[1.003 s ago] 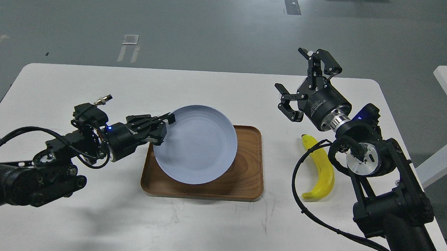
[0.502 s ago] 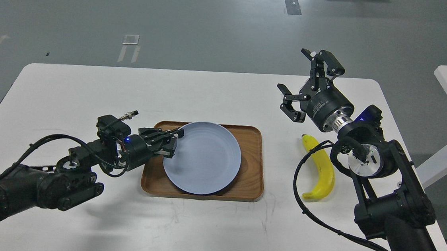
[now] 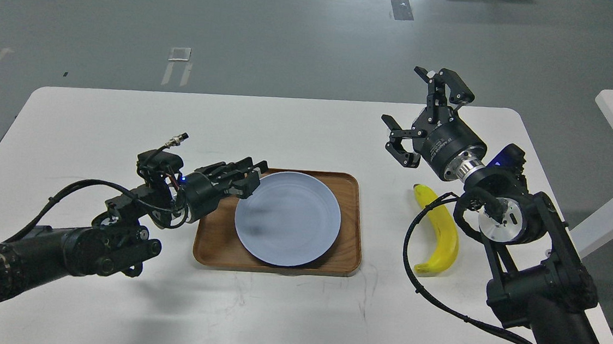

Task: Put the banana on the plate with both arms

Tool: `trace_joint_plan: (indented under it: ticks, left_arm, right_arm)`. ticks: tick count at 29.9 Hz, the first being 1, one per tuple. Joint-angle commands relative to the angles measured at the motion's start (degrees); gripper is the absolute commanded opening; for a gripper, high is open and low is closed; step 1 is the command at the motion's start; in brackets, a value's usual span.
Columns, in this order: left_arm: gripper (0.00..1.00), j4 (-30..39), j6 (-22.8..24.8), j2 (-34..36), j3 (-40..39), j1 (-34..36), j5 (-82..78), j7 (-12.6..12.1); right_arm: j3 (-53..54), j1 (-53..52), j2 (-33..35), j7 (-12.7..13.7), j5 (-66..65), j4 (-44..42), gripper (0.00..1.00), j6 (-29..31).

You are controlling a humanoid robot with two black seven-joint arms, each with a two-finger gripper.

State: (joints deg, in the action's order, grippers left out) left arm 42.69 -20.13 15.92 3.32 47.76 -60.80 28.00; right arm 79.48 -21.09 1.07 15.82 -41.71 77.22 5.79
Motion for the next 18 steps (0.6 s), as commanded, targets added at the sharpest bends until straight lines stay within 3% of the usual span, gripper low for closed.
trace_joint_plan:
  ticks: [1, 3, 6, 8, 9, 10, 11, 12, 13, 16, 18]
  left_arm:
    - [0.98, 0.2, 1.05, 0.43, -0.15, 3.29, 10.23, 0.0]
    - [0.98, 0.28, 4.12, 0.69, -1.82, 5.94, 17.45, 0.0]
    - [0.98, 0.2, 12.9, 1.48, -6.64, 9.1, 28.78, 0.0]
    - [0.98, -0.16, 21.06, 2.62, -11.47, 9.72, 37.82, 0.0]
    - [0.98, 0.02, 22.49, 2.97, -12.71, 9.72, 39.6, 0.0]
    - [0.98, 0.19, 24.85, 3.41, -15.25, 9.72, 42.49, -2.92]
    - [0.98, 0.28, 26.7, 3.68, -18.4, 9.64, 44.96, -7.39]
    - [0.98, 0.28, 26.72, 3.68, -18.43, 9.64, 44.98, -7.43]
    - [0.98, 0.28, 28.81, 3.77, -22.0, 9.46, 47.25, -11.87]
    - [0.98, 0.28, 35.13, 3.94, -28.88, 8.32, 50.51, -20.59]
    - [0.98, 0.28, 37.43, 3.94, -30.03, 7.45, 50.69, -22.28]
  right_arm:
    - [-1.42, -0.09, 4.18, 0.0, -1.96, 0.65, 1.0, 0.45]
    - [-4.67, -0.09, 9.37, 0.0, -5.22, 1.88, 1.0, 1.06]
    - [-9.77, -0.18, 17.1, 0.17, -10.48, 4.34, 1.0, 2.82]
    - [-14.5, -0.35, 24.55, 0.35, -21.68, 5.74, 1.0, 5.27]
    - [-15.74, -0.36, 26.42, 0.35, -24.97, 6.1, 1.0, 6.24]
    - [-17.76, -0.53, 29.83, 0.35, -31.01, 7.14, 1.0, 8.34]
    - [-19.43, -0.62, 33.26, 0.35, -36.11, 8.37, 0.99, 10.27]
    - [-19.45, -0.62, 33.29, 0.35, -36.16, 8.38, 0.99, 10.29]
    - [-20.84, -0.71, 36.34, 0.35, -40.17, 9.6, 0.99, 11.95]
    - [-23.92, -1.41, 42.06, 0.26, -48.18, 11.72, 0.97, 15.03]
    - [-25.59, -2.11, 43.48, 0.26, -50.65, 11.81, 0.96, 16.09]
